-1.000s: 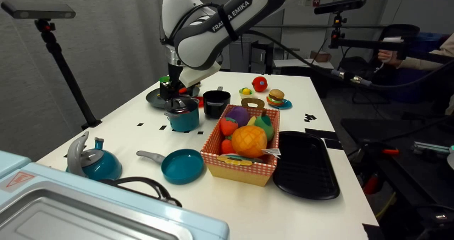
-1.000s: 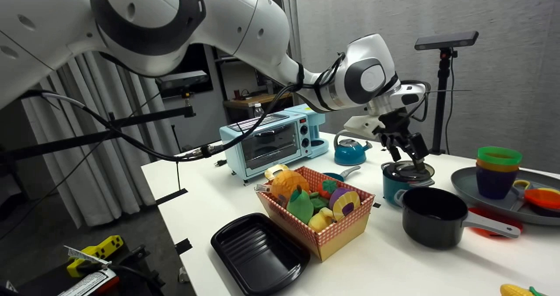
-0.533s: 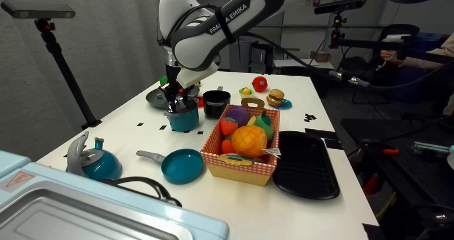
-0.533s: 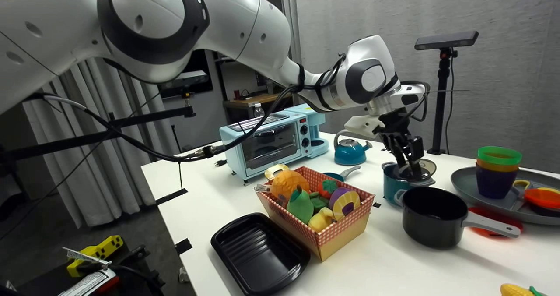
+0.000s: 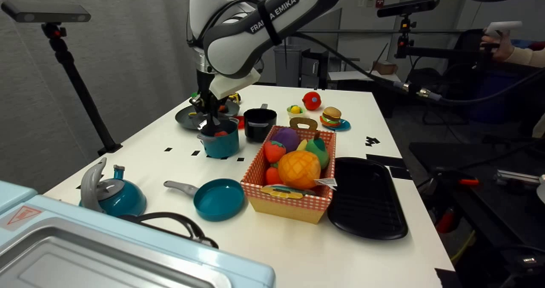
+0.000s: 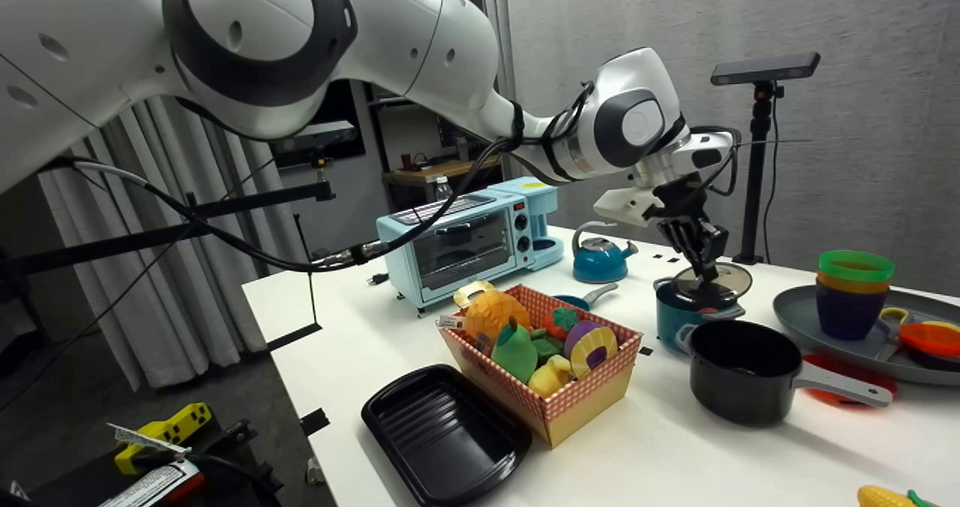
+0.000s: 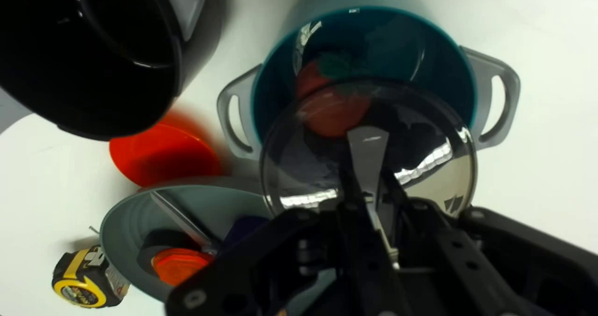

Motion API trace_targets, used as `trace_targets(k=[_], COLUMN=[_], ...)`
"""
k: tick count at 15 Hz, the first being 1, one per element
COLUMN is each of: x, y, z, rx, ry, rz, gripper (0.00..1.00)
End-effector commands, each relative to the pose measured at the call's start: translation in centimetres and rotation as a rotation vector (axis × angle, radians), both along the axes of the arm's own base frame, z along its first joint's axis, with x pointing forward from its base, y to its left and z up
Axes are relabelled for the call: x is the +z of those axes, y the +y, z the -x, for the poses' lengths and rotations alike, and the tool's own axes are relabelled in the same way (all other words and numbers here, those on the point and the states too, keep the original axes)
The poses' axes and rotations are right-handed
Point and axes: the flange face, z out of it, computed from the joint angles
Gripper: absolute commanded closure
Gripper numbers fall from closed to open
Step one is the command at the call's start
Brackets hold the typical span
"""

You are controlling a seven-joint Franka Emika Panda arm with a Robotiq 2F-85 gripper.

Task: Transfer the lid from the blue pot to the black pot

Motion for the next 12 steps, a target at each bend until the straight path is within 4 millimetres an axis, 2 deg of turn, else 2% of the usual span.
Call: trace_targets(k=[1, 5, 7, 12], x=[2.8, 5.5, 6.2, 6.0], y=[-0.4, -0.6, -0.9, -1.9], z=[0.4, 1.4, 2.2, 5.2], rx=[-0.011, -0.023, -0.033, -0.053], ry=[-0.017, 0.0, 0.015, 0.069], rz=[-0.008, -0.014, -0.015, -0.01], gripper=[0.96, 0.96, 0.96, 0.96])
